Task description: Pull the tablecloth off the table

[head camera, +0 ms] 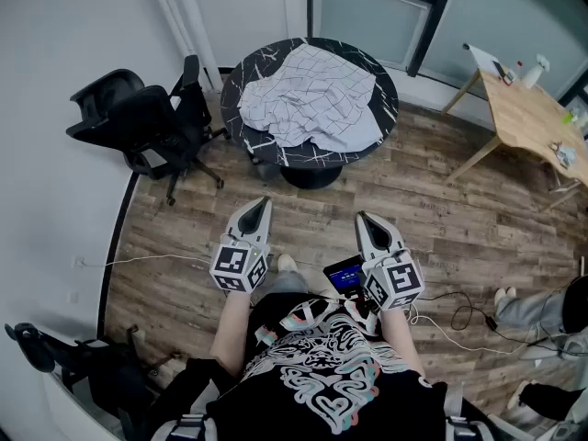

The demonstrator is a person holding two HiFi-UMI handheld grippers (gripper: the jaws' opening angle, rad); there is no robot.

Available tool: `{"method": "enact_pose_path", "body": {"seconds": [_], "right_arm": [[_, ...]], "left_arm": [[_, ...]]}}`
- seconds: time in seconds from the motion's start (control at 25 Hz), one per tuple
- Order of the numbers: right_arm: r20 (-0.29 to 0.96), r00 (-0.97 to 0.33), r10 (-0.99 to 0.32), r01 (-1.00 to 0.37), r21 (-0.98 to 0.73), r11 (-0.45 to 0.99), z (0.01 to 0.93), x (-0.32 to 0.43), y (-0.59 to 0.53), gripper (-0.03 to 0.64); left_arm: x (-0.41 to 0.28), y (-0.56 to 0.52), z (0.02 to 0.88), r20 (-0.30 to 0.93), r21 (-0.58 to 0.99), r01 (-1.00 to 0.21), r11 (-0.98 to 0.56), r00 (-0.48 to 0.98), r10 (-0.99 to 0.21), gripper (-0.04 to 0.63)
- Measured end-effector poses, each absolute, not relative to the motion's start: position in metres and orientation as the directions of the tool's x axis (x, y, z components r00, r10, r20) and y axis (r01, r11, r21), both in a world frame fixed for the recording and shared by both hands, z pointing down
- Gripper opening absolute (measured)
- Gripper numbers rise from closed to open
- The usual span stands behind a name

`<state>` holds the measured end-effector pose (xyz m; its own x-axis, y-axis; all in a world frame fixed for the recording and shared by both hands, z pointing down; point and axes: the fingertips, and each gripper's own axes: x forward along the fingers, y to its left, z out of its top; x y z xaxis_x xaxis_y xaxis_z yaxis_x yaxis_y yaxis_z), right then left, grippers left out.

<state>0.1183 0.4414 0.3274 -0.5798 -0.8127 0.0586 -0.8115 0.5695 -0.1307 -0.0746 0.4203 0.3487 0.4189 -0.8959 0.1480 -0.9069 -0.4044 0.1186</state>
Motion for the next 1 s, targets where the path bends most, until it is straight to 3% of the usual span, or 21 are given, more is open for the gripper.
{"method": "enact_pose_path", "body": {"seconds": [0.64, 1.0], "right_arm": [[0.031, -0.573, -0.819, -0.815, -0.131, 0.565, 0.331, 0.125, 0.444, 0.029], [0.029, -0.564, -0.825, -0.82, -0.142, 0.555, 0.337, 0.142, 0.443, 0.029]], "left_arm": [[-0.067, 0.427, 0.352, 0.174, 0.072, -0.913, -0.402, 0.409, -0.896, 0.014], [-0.056, 0.418, 0.347, 0.127, 0.102, -0.911, -0.401, 0.411, -0.903, 0.014]]}}
